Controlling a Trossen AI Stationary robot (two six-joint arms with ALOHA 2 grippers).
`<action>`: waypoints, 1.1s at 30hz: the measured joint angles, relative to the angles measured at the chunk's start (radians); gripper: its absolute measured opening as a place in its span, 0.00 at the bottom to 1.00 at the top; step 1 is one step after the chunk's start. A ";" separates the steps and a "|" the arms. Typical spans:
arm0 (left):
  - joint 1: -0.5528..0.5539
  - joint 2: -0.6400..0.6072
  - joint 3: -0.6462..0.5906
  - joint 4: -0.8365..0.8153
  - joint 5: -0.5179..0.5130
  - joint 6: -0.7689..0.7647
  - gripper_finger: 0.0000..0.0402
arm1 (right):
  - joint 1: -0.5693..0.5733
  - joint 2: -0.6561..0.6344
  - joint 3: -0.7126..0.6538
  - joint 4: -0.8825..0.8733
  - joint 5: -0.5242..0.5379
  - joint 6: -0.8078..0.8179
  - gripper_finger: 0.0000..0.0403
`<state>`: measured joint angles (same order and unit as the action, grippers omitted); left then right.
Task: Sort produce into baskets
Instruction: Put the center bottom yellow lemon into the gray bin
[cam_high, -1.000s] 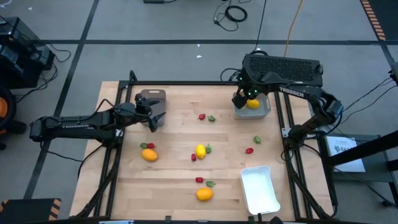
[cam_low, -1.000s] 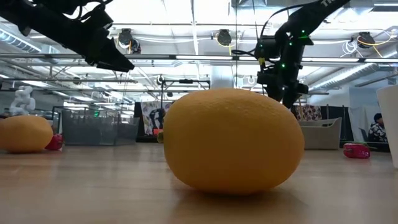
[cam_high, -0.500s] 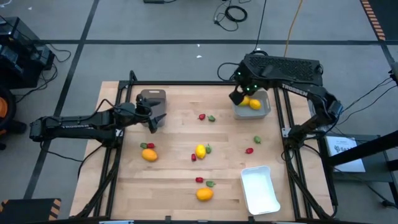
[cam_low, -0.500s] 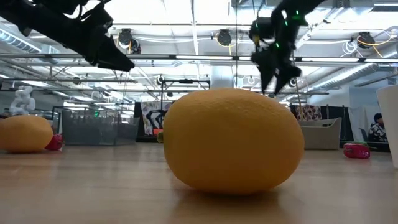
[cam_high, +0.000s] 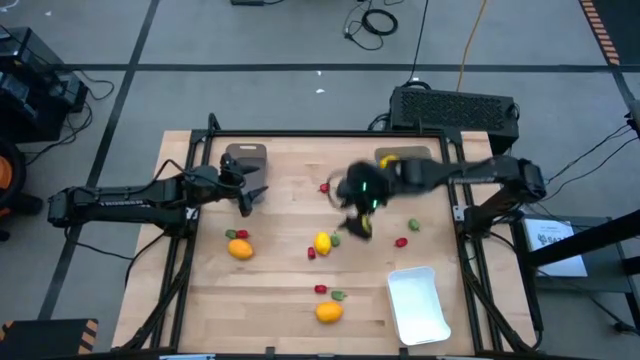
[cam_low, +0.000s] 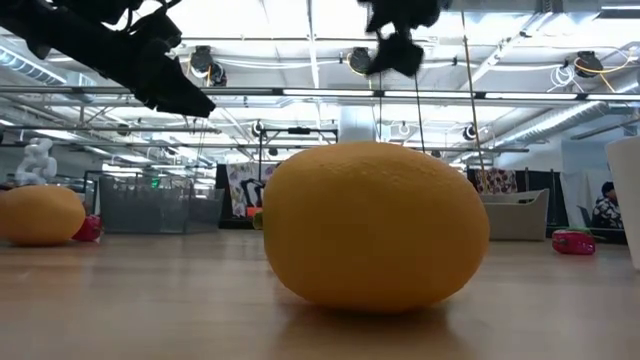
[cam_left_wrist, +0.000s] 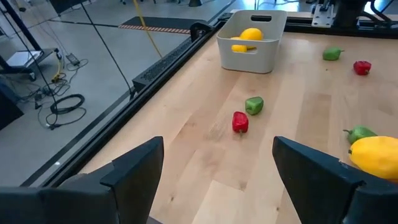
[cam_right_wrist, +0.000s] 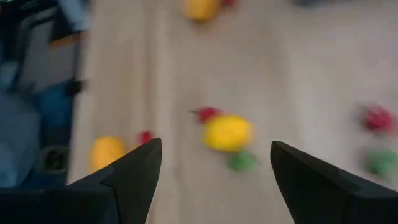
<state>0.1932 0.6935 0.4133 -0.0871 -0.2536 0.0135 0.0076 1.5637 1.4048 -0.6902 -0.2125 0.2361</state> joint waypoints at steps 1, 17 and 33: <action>0.000 0.000 0.000 0.003 0.003 0.001 0.77 | 0.038 0.008 0.000 0.016 0.001 -0.015 0.72; -0.087 0.027 -0.083 0.038 0.107 -0.016 0.77 | 0.356 0.379 0.078 0.409 0.096 0.086 0.72; -0.155 0.026 -0.081 0.084 0.133 -0.078 0.77 | 0.481 0.663 0.546 -0.166 0.181 0.210 0.72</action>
<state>0.0385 0.7193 0.3327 -0.0031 -0.1207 -0.0647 0.4883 2.2267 1.9506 -0.8560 -0.0319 0.4456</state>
